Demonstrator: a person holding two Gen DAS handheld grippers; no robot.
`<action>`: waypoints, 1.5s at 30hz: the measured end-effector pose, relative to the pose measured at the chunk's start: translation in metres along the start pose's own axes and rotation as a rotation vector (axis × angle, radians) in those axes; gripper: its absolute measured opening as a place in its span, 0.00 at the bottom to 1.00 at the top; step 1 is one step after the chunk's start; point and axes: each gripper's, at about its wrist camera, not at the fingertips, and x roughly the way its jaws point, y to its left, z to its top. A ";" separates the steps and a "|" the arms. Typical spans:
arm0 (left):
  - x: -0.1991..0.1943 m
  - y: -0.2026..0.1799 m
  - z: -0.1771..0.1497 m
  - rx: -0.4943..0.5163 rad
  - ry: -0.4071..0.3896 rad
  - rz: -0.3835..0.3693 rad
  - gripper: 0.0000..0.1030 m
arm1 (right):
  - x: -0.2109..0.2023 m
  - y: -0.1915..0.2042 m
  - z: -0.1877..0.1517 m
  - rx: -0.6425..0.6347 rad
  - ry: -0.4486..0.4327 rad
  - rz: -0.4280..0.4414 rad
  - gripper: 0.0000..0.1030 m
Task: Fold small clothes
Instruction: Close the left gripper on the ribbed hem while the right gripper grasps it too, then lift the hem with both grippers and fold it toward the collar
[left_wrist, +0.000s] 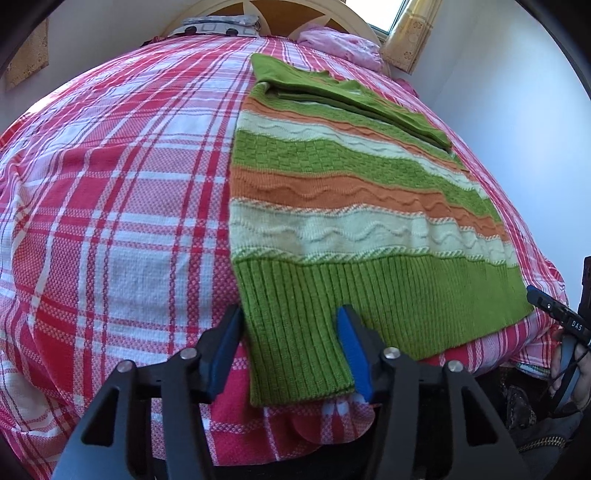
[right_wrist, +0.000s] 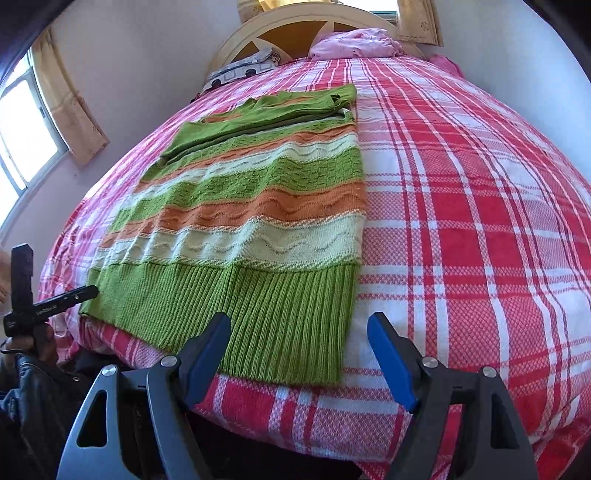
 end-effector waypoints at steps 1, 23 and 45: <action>0.001 -0.001 -0.001 0.008 0.000 -0.005 0.53 | -0.001 0.000 -0.001 0.003 0.002 0.006 0.75; -0.036 0.003 0.012 0.023 -0.185 -0.195 0.10 | -0.012 -0.031 0.000 0.219 -0.104 0.323 0.05; -0.043 -0.001 0.102 -0.004 -0.335 -0.244 0.09 | -0.033 -0.031 0.103 0.243 -0.316 0.354 0.04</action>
